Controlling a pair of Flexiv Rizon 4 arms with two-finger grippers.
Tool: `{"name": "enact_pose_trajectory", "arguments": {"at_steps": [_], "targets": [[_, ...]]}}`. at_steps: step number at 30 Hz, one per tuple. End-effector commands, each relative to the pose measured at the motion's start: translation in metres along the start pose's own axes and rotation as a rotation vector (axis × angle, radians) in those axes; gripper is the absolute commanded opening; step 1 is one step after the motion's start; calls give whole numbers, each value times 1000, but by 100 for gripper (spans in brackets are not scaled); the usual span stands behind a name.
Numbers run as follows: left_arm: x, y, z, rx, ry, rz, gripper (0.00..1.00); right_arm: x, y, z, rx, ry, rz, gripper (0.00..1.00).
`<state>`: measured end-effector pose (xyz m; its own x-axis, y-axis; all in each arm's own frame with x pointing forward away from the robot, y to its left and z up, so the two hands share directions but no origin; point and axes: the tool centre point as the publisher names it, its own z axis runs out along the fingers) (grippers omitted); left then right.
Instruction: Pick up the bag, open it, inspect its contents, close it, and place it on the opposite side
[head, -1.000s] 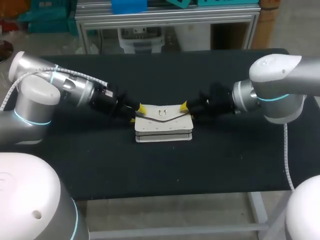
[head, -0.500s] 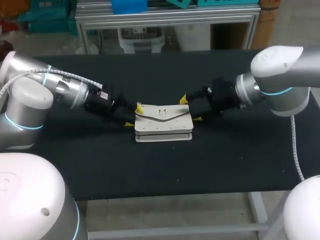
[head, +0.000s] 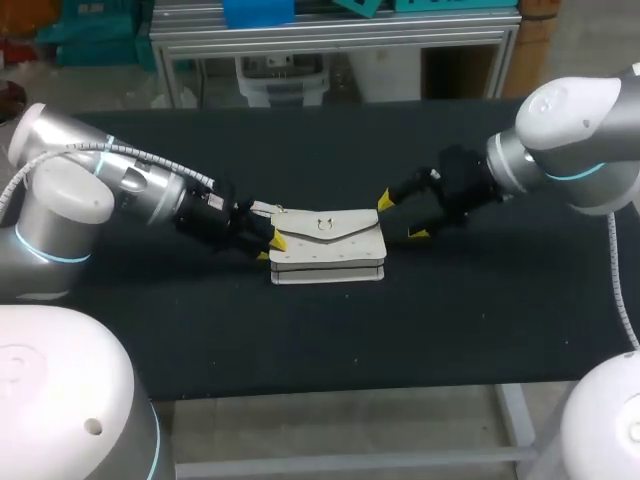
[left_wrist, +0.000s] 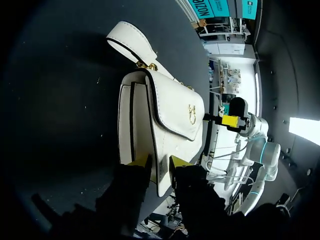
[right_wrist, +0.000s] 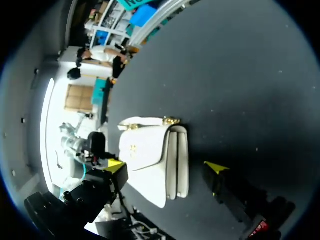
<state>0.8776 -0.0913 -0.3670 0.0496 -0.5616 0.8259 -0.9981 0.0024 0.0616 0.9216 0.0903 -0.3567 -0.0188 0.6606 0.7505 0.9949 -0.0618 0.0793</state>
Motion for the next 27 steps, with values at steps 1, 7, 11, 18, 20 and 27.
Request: {"name": "enact_pose_trajectory", "arguments": {"at_steps": [1, 7, 11, 18, 20, 27], "targets": [[-4, -10, 4, -19, -1, -8, 0, 0, 4, -15, 30, -49, -12, 100], [-7, -19, -8, -13, -31, -14, 0, -13, 7, -37, 87, -154, -50, 100], [-8, -25, -17, -5, -57, -17, 0, -20, 9, -51, 99, -176, -57, 100], [-12, -36, -37, -38, -95, 5, 0, -34, 10, -73, 92, -233, -45, 100], [-13, -40, -43, -46, -119, 11, 0, -37, 9, -78, 108, -247, -68, 100], [-14, -43, -47, -77, -156, 38, 0, -39, 8, -82, 127, -259, -87, 100]]}}
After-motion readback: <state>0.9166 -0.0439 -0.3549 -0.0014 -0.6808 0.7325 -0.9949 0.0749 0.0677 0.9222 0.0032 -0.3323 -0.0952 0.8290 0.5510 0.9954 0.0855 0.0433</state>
